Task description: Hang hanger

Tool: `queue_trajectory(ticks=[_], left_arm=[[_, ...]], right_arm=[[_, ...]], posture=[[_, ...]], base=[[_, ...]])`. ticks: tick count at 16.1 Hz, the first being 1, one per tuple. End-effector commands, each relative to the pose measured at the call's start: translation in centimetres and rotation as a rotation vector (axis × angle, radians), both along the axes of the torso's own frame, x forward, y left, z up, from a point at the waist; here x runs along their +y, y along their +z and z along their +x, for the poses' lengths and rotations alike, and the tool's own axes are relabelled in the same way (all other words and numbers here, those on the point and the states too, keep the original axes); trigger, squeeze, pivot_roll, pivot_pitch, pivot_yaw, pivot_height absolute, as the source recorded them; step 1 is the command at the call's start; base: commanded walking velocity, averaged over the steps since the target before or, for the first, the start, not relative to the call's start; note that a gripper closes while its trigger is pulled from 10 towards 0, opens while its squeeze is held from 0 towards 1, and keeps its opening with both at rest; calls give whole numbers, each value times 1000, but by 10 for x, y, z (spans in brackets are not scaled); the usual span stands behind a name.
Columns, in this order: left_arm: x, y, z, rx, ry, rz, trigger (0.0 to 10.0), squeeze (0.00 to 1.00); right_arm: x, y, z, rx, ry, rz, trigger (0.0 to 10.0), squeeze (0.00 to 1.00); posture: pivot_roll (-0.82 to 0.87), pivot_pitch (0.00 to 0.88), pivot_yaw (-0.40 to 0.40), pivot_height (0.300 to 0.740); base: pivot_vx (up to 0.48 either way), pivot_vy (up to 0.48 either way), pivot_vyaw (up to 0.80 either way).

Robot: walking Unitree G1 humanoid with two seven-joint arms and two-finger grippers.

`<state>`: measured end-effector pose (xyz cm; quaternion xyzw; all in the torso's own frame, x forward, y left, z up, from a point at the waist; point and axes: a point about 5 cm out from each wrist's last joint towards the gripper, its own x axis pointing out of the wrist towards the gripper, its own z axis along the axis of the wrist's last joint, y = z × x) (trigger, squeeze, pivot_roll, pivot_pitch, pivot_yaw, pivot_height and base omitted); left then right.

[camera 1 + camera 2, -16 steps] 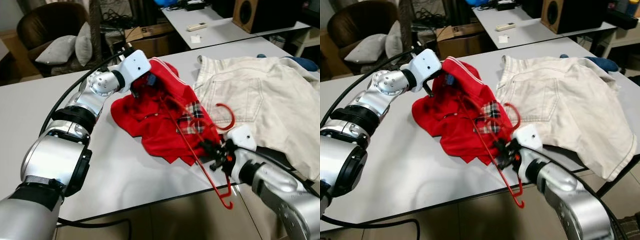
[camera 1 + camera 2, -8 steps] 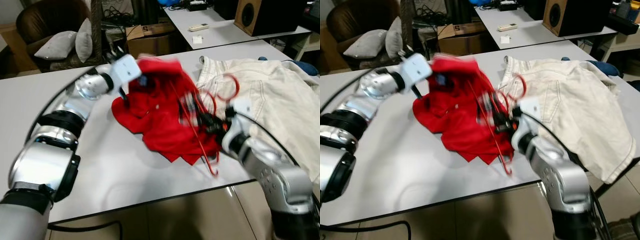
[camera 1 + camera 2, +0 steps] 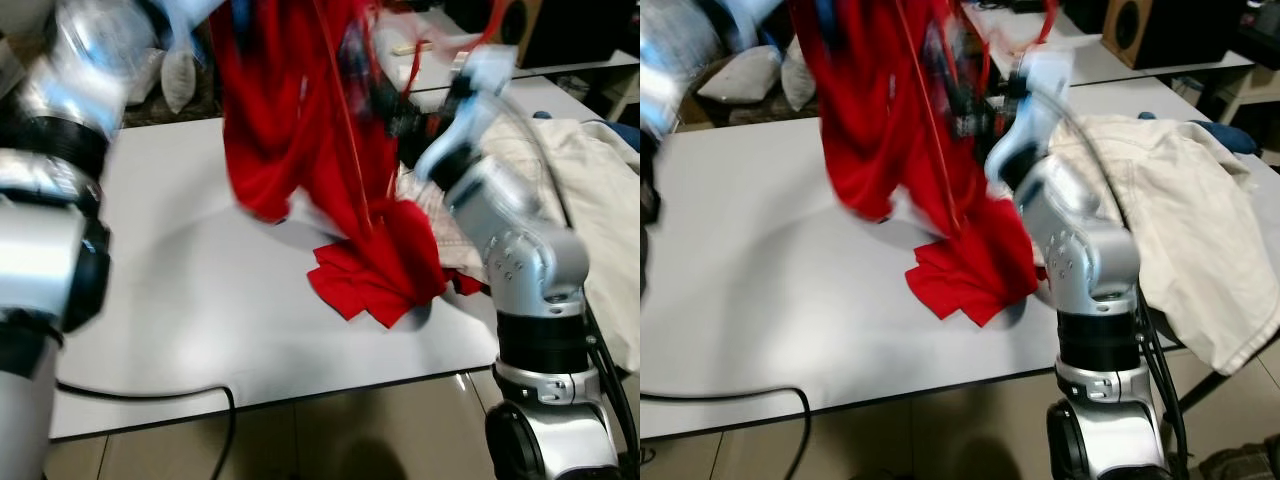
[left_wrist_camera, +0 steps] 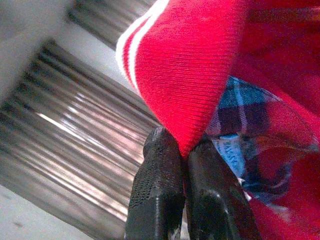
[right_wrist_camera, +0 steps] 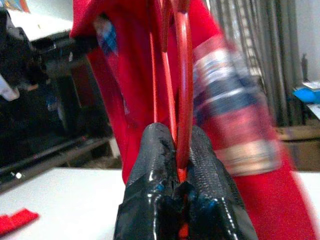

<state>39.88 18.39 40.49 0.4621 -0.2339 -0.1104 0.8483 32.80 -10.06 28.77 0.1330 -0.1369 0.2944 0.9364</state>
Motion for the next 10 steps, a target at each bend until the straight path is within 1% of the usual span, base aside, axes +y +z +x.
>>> queue_trajectory(ticks=[1,2,3,4,5,6,7,9,10], left_arm=[[-3,10,-4,-16,-11,60,0,0],[-6,9,-4,-6,-19,80,0,0],[-16,-14,2,105,-72,116,0,0],[-24,-41,6,215,-127,130,0,0],[-34,-77,9,335,-179,157,0,0],[-40,-98,9,406,-210,168,0,0],[-49,-132,6,501,-253,194,0,0],[-61,-160,0,572,-299,204,0,0],[-69,-170,-3,594,-323,187,0,0]], right_arm=[[-8,-10,-6,25,-19,15,10000,0],[-10,-20,-9,55,-27,2,10000,0],[-20,-54,-15,168,-86,-56,10000,0],[-30,-79,-23,263,-139,-104,10000,0],[-40,-102,-32,358,-193,-147,10000,0],[-47,-113,-38,404,-221,-167,10000,0],[-56,-126,-49,458,-254,-206,10000,0],[-56,-134,-64,493,-217,-228,10000,0],[-53,-137,-72,512,-172,-238,10000,0]], posture=[[-84,0,101,740],[-87,0,111,740],[-90,0,116,740],[-92,0,121,740],[-99,0,128,740],[-101,0,129,740],[-111,0,136,740],[-123,0,143,740],[-125,0,144,740]], base=[[0,0,0],[0,0,0],[0,0,0],[0,0,0],[0,0,0],[0,0,0],[0,0,0],[0,0,0],[0,0,0]])
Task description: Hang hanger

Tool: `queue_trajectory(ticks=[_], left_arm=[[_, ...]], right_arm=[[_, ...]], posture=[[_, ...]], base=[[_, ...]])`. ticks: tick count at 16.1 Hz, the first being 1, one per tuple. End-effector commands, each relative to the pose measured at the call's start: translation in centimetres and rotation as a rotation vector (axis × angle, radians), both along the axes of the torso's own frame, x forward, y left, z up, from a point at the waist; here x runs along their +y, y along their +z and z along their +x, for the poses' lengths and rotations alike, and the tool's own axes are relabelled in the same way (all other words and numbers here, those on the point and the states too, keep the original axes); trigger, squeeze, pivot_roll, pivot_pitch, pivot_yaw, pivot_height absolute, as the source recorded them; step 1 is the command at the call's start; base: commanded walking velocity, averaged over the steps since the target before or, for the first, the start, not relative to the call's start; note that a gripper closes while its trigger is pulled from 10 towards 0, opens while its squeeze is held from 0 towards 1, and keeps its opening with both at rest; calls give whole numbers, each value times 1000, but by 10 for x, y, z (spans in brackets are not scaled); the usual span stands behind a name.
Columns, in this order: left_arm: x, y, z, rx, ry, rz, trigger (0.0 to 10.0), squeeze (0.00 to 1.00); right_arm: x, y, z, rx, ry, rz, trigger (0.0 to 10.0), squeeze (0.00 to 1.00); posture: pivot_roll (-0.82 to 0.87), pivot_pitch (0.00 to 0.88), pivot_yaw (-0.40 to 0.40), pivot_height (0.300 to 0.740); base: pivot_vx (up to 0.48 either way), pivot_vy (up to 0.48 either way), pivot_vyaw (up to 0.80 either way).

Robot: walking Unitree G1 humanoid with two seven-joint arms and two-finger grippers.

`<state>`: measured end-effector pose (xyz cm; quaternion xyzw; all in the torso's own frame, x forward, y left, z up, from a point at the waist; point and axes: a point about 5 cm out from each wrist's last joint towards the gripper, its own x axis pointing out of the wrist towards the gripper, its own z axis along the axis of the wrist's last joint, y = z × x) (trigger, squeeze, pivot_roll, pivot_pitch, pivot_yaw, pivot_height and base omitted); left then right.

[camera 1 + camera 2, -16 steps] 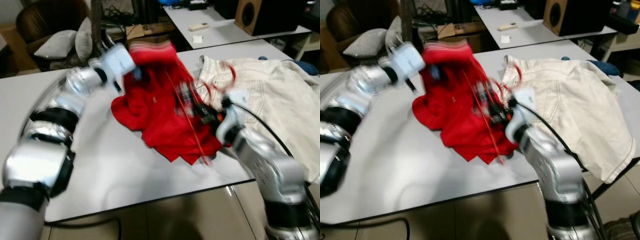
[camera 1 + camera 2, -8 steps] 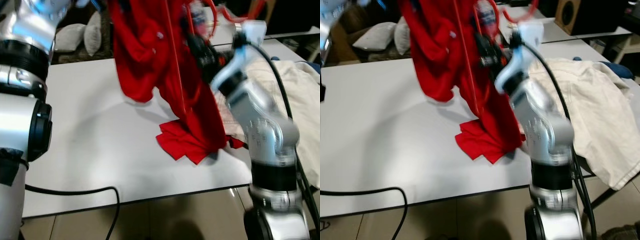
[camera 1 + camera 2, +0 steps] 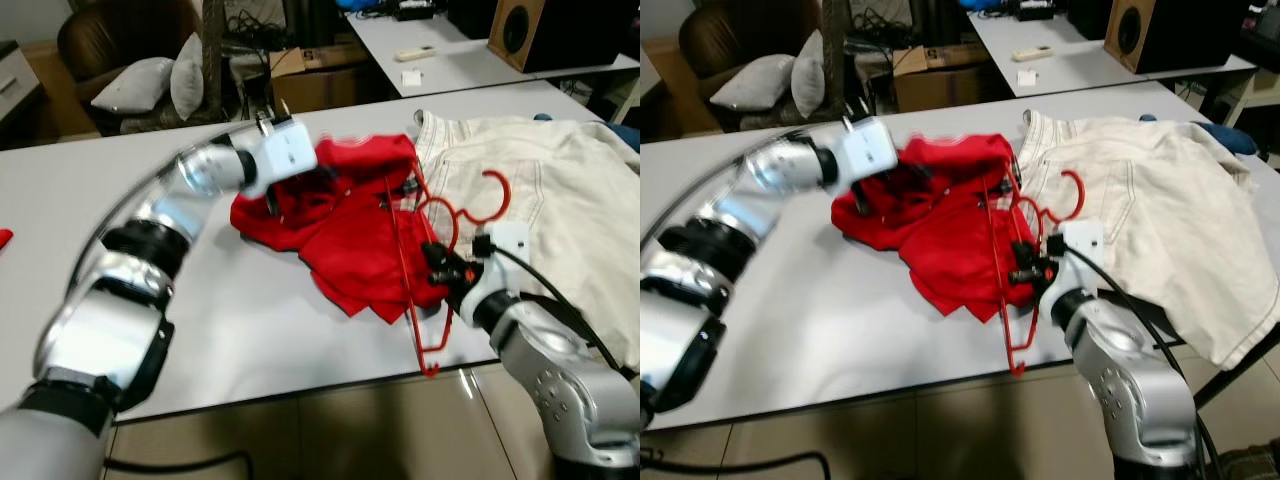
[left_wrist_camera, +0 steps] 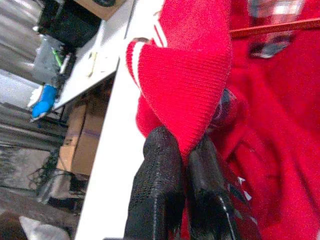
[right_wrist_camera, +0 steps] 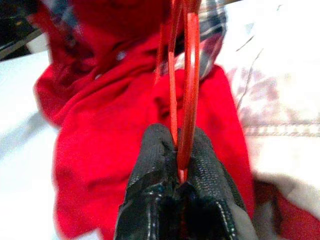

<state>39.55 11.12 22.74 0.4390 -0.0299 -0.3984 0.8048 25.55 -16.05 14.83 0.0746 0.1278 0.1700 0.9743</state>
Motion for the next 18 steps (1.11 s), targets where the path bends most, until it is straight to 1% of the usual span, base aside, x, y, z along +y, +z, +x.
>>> queue_trajectory(ticks=[1,2,3,5,6,7,8,9,10,13,14,15,16,17,18], left_arm=[[-8,-3,-3,25,-16,-34,0,0],[-11,-4,-4,36,-21,-43,0,0],[-18,-6,-2,35,11,-87,0,0],[-20,-1,-1,2,51,-124,0,0],[-20,2,-1,-11,57,-133,0,0],[-21,4,-2,-7,46,-136,0,0],[-23,2,-7,16,6,-104,0,0],[-23,-4,-12,45,-21,-81,0,0],[-22,-10,-15,72,-26,-86,0,0],[-20,-20,-23,128,-13,-129,0,0],[-19,-24,-28,152,2,-176,0,0],[-15,-24,-31,127,38,-220,4549,0],[-12,-18,-32,90,52,-279,10000,0],[-9,-14,-33,69,53,-304,10000,4],[-8,-9,-32,38,68,-347,10000,1000]], right_arm=[[13,-1,-8,30,95,2,10000,0],[15,-2,-10,36,116,-6,10000,0],[20,-5,-14,51,184,-62,10000,0],[22,-6,-16,64,213,-111,10000,0],[21,-6,-15,61,207,-135,10000,0],[18,-4,-11,43,174,-150,10000,0],[15,4,-1,-15,121,-158,10000,0],[13,14,8,-70,80,-137,10000,0],[12,20,15,-101,57,-125,10000,0],[14,24,23,-113,82,-122,10000,0],[19,19,23,-93,135,-128,10000,0],[25,8,19,-50,196,-141,10000,0],[31,4,14,-30,228,-122,10000,0],[32,2,12,-30,223,-114,10000,0],[31,0,11,-26,211,-104,10000,0]], posture=[[-126,0,144,740],[-126,0,144,740],[-131,0,146,740],[-132,0,144,740],[-133,0,143,740],[-134,0,141,740],[-131,0,136,740],[-126,0,126,740],[-125,0,118,740],[-109,0,80,740],[-87,0,52,740],[-81,0,39,740],[-72,0,31,740],[-60,0,37,740],[-57,0,42,740]], base=[[0,0,0],[0,0,0],[0,0,0],[0,0,0],[0,0,0],[0,0,0],[0,0,0],[0,0,0],[0,0,0],[0,0,0],[0,0,0],[0,0,0],[0,0,0],[0,0,0],[0,0,0]])
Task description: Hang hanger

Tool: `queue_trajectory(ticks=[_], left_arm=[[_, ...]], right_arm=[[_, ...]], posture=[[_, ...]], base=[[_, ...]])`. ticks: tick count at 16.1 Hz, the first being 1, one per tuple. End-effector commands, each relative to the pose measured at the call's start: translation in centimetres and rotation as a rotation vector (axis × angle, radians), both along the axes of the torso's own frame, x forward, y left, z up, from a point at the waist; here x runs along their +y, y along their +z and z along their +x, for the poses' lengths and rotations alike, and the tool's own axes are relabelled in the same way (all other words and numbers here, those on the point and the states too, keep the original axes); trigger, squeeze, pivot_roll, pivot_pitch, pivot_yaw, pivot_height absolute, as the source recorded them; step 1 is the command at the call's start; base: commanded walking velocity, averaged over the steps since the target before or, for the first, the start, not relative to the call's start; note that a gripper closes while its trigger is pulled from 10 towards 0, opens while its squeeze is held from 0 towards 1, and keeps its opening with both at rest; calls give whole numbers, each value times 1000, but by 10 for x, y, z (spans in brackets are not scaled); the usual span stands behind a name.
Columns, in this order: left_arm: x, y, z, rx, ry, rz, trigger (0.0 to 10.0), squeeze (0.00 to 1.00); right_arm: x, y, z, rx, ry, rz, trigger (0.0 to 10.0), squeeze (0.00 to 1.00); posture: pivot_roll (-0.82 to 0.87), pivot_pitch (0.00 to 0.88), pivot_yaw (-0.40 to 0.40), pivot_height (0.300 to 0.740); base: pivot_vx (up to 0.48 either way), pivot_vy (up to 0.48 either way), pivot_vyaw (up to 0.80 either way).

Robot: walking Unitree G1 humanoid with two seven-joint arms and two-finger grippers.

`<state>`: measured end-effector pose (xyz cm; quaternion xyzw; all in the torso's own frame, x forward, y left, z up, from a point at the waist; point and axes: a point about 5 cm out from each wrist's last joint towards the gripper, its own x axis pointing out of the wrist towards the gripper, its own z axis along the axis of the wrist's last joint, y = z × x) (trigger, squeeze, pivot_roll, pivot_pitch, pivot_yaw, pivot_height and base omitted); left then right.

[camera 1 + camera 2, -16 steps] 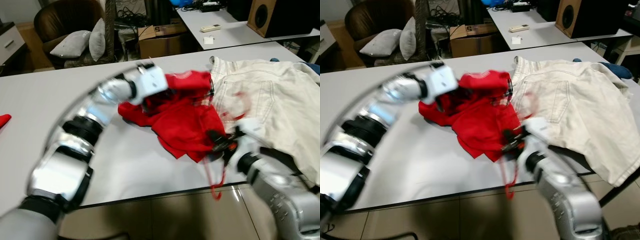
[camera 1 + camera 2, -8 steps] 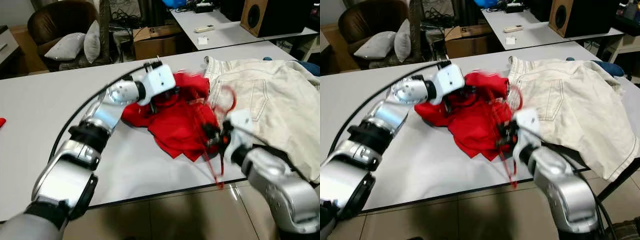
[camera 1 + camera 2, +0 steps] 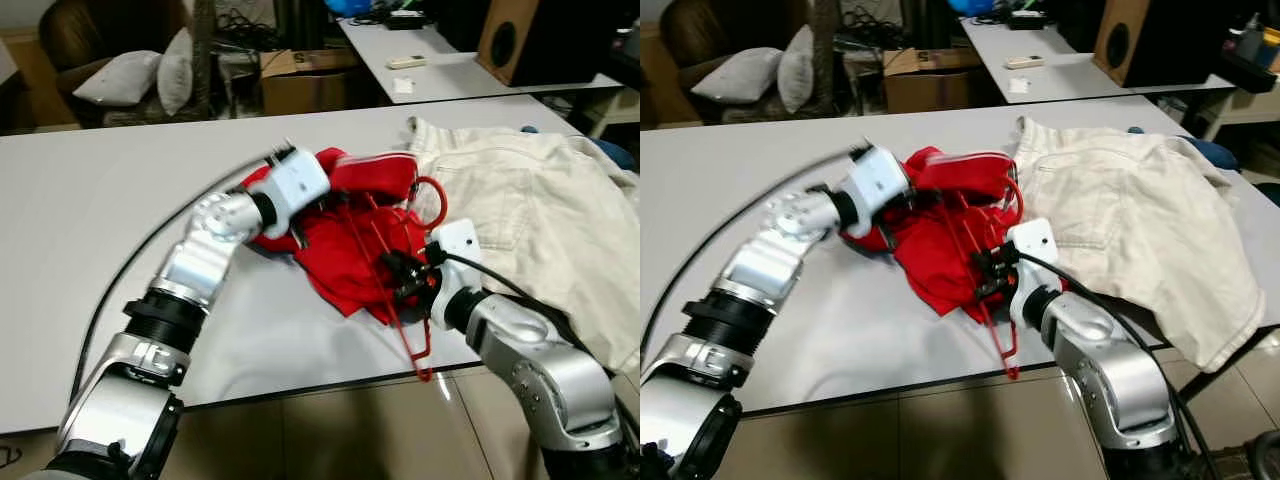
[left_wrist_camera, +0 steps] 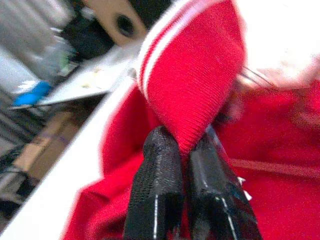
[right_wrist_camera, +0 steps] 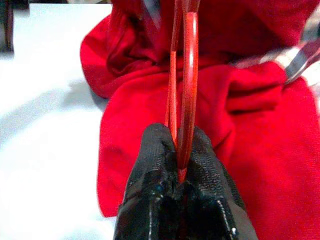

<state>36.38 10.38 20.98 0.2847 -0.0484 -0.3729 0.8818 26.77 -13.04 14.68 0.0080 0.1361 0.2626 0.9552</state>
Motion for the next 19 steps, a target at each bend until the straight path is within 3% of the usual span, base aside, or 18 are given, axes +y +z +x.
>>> queue_trajectory(ticks=[1,3,5,8,10,11,12,14,19], left_arm=[[0,11,0,-46,3,-42,10000,1000],[2,10,-1,-77,7,-24,10000,1000],[6,-7,-4,-80,28,-57,10000,1000],[8,-33,-3,-82,77,-57,10000,1000],[15,-41,2,-164,182,-62,10000,1000],[15,-43,4,-201,196,-32,10000,714],[13,-47,5,-211,181,13,10000,345],[8,-51,8,-224,161,69,10000,0],[-6,-49,24,-275,202,239,10000,0]], right_arm=[[-3,0,-2,-12,-26,12,10000,0],[-8,1,-1,-23,-77,26,10000,0],[-20,10,0,-59,-168,98,10000,0],[-28,10,0,-75,-205,95,10000,0],[-28,12,-1,-83,-201,100,10000,0],[-26,14,-2,-88,-186,102,10000,0],[-25,15,-3,-91,-174,104,10000,0],[-23,16,-2,-96,-162,108,10000,0],[-19,20,-2,-115,-130,115,10000,0]], posture=[[-60,0,51,740],[-69,0,62,740],[-88,0,89,740],[-107,0,112,740],[-120,0,118,740],[-120,0,118,740],[-126,0,112,740],[-126,0,109,740],[-139,0,122,740]], base=[[0,0,0],[0,0,0],[0,0,0],[0,0,0],[0,0,0],[0,0,0],[0,0,0],[0,0,0],[0,0,0]])
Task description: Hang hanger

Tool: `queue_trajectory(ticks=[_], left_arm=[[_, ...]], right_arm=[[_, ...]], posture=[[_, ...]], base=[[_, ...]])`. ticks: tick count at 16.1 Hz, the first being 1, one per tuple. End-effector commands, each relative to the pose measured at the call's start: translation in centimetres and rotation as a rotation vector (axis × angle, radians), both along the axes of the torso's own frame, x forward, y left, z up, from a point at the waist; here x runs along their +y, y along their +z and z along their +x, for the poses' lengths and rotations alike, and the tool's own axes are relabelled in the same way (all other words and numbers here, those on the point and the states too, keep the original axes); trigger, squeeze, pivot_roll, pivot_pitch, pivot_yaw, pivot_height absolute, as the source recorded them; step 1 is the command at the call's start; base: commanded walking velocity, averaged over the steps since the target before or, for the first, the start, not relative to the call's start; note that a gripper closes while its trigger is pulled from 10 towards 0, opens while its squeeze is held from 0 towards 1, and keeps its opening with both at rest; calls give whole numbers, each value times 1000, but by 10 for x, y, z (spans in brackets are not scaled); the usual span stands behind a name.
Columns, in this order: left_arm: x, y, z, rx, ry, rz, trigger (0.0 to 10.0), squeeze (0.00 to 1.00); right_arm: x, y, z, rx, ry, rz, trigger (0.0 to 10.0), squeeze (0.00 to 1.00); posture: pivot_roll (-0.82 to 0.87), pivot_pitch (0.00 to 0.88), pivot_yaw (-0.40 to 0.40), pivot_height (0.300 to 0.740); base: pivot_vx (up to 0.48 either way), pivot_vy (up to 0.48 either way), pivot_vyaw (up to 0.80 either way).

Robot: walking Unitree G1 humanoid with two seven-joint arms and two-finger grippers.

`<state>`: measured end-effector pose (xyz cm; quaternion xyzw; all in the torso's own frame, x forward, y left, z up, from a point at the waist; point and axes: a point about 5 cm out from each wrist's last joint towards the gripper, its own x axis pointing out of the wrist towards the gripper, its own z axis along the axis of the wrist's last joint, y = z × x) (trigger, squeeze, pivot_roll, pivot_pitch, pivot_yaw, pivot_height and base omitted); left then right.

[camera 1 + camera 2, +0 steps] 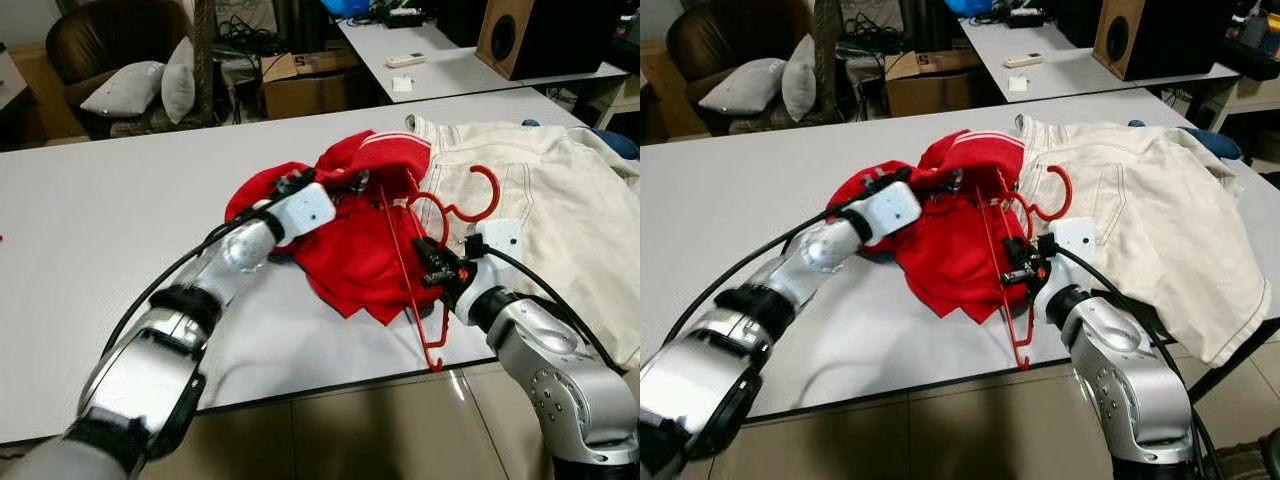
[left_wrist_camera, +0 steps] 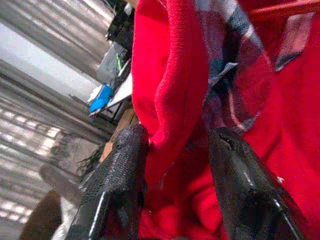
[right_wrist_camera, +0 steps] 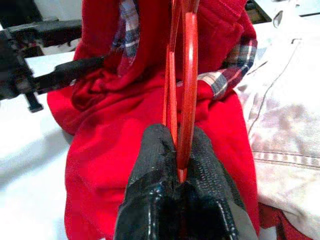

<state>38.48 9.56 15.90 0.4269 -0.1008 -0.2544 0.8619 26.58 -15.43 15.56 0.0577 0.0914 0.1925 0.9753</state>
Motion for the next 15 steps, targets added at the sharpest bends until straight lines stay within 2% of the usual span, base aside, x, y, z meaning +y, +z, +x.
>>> queue_trajectory(ticks=[1,4,7,8,15], left_arm=[[3,3,5,-9,56,35,10000,0],[11,2,10,8,141,33,10000,0],[8,1,10,28,130,14,10000,0],[6,-1,9,55,109,-7,0,0],[16,-4,8,97,126,-74,0,0]], right_arm=[[5,11,-1,-55,28,11,10000,0],[4,13,-2,-65,25,14,10000,0],[2,14,-3,-71,17,17,10000,0],[2,14,-3,-73,13,17,10000,0],[1,14,-2,-77,12,17,10000,0]], posture=[[-142,0,125,740],[-155,0,141,740],[-161,0,147,740],[-163,0,149,740],[-161,0,147,740]], base=[[0,0,0],[0,0,0],[0,0,0],[0,0,0],[0,0,0]])
